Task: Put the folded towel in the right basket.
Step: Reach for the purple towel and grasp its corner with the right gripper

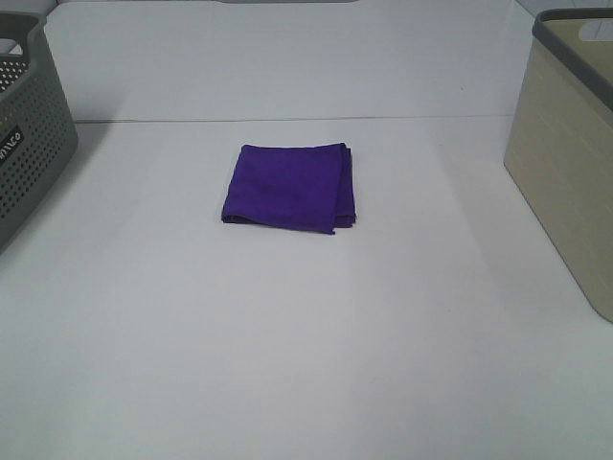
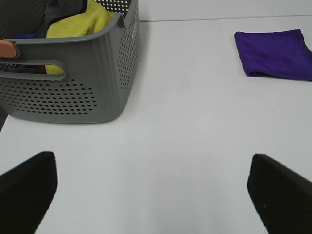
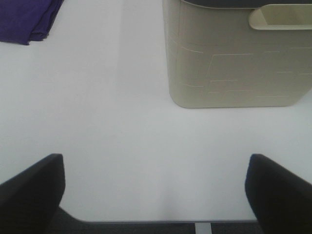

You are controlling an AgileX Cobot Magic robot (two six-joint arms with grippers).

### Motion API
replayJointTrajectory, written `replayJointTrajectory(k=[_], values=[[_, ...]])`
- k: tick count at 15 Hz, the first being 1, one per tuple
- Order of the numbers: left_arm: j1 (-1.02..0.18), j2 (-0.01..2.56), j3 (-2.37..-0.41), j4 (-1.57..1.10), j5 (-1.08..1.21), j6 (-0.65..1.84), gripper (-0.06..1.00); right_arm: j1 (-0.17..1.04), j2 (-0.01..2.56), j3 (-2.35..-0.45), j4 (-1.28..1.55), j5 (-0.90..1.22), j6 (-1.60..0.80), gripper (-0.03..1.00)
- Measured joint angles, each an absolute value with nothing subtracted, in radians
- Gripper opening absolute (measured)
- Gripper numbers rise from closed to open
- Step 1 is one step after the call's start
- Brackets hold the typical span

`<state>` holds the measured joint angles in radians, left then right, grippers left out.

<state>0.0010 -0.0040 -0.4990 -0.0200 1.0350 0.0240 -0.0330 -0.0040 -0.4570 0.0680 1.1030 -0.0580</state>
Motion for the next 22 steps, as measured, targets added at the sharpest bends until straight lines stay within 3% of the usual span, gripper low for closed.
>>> replayJointTrajectory(k=[22], values=[[0.001, -0.004, -0.499, -0.020, 1.035, 0.024, 0.99, 0.016, -0.004, -0.457, 0.065, 1.103, -0.058, 0.97]])
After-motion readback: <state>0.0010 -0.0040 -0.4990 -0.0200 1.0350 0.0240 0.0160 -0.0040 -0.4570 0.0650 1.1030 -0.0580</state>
